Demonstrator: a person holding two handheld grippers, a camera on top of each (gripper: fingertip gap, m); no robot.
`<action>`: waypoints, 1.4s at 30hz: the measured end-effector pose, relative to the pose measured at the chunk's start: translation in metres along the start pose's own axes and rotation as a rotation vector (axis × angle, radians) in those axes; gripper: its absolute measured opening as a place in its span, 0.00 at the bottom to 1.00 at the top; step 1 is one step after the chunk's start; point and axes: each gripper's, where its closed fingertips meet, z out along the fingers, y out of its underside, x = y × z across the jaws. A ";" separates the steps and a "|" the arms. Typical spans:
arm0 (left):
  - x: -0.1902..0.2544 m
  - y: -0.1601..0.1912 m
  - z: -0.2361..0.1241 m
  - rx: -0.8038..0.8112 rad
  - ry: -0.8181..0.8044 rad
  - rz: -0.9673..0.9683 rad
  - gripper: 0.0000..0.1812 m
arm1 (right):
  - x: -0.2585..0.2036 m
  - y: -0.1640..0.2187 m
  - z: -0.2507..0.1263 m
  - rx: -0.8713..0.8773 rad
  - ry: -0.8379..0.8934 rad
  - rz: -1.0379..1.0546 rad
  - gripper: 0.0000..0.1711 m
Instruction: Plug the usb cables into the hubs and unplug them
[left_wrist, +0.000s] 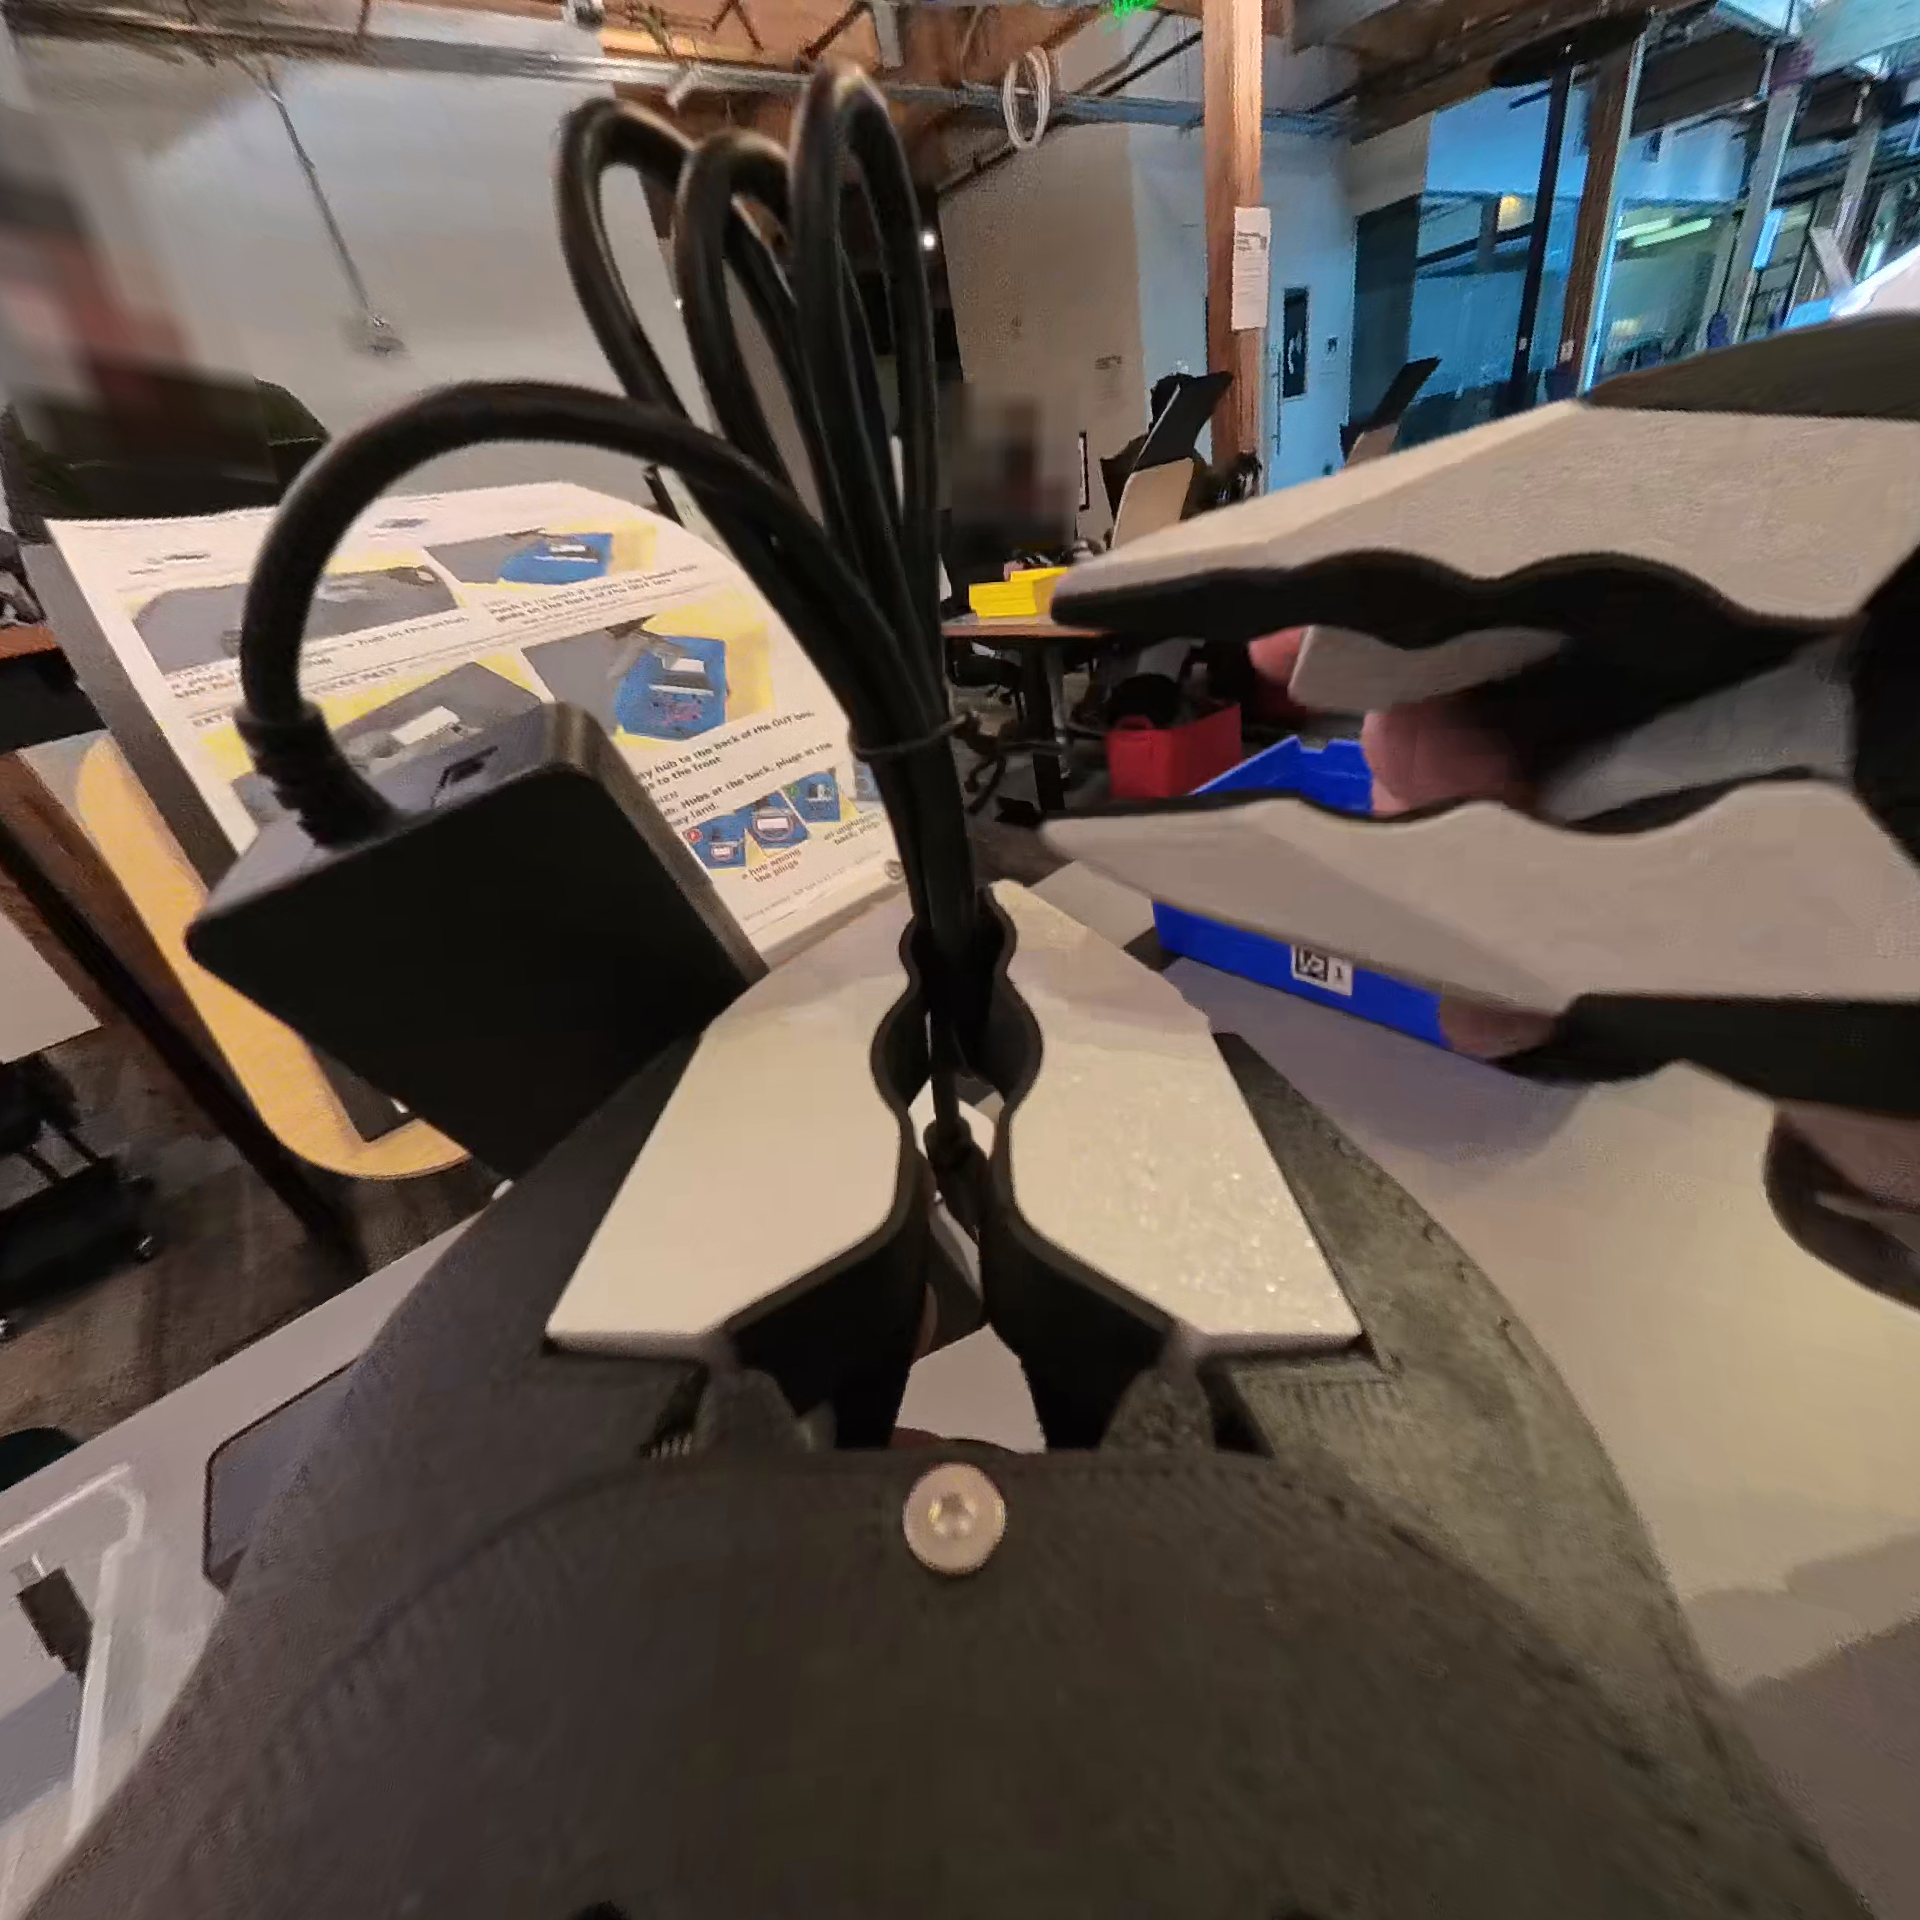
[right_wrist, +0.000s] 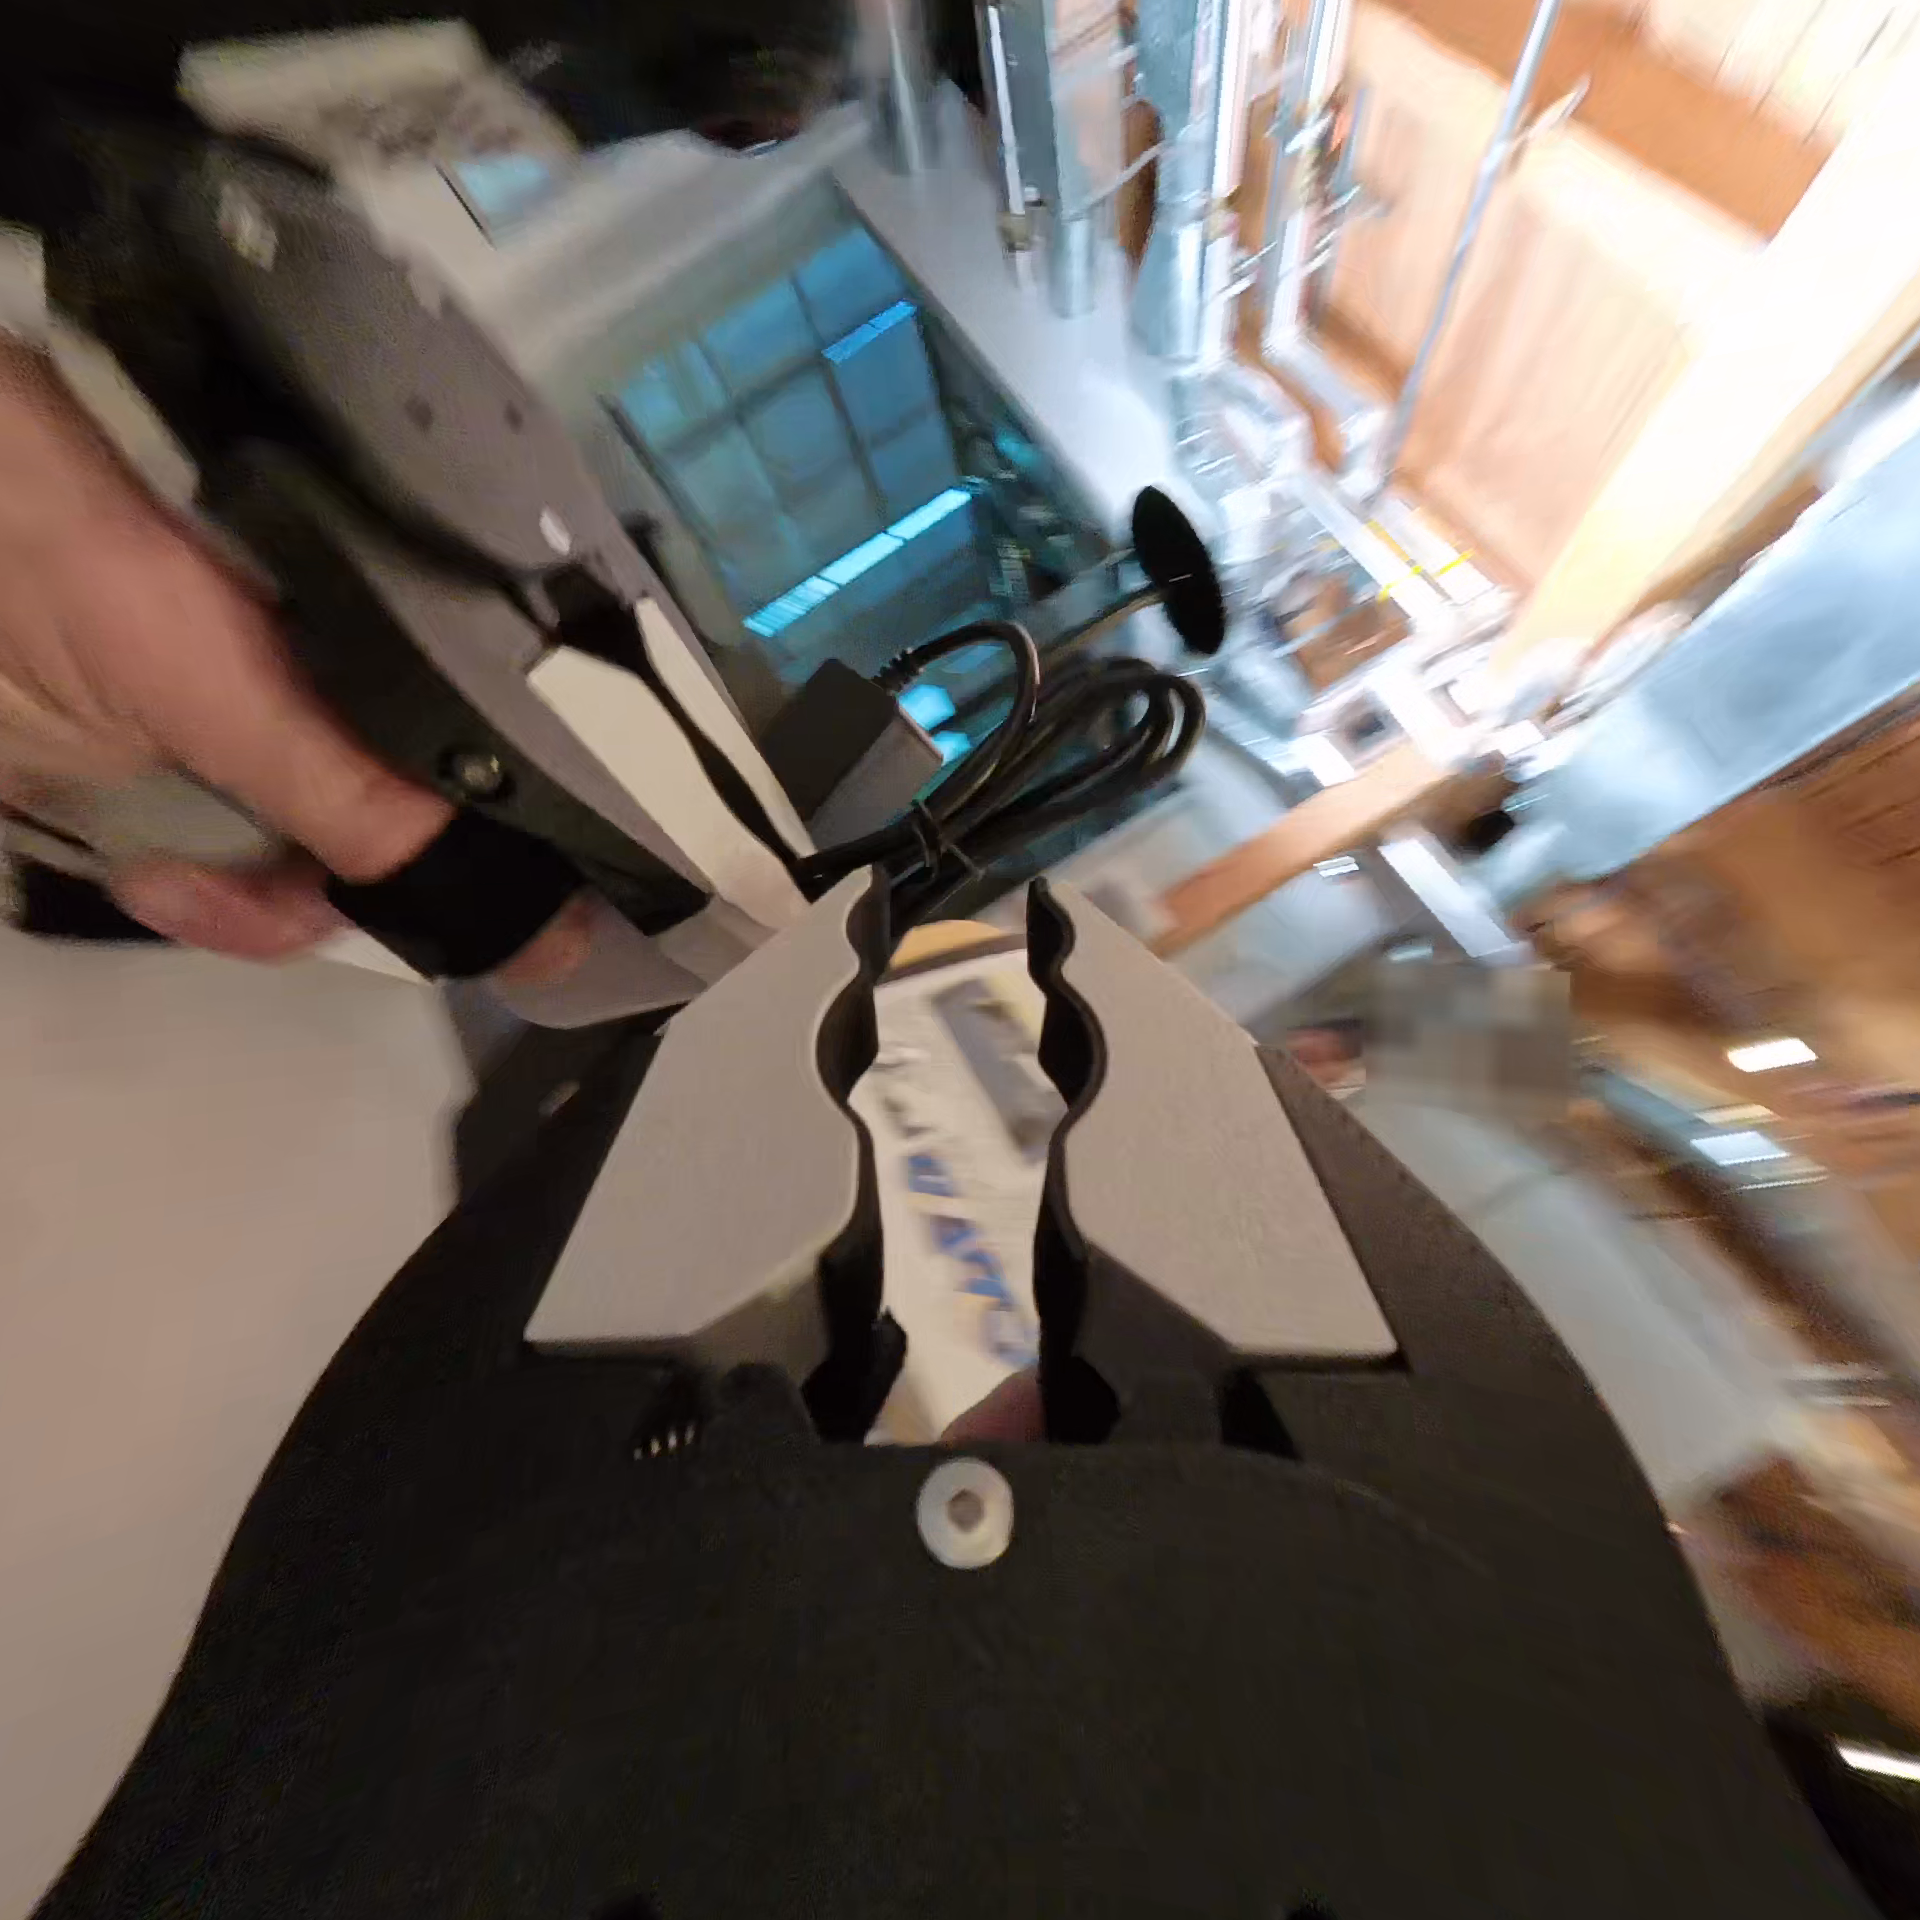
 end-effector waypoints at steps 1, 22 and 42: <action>-0.004 -0.001 -0.001 0.011 -0.016 -0.001 0.03 | 0.001 -0.001 -0.001 0.028 -0.049 0.155 0.13; -0.005 -0.019 -0.011 0.205 -0.108 0.245 0.03 | -0.013 -0.022 -0.001 0.376 -0.598 1.421 0.13; 0.002 -0.023 -0.013 0.217 -0.061 0.127 0.03 | -0.003 -0.012 0.001 0.027 -0.039 0.237 0.00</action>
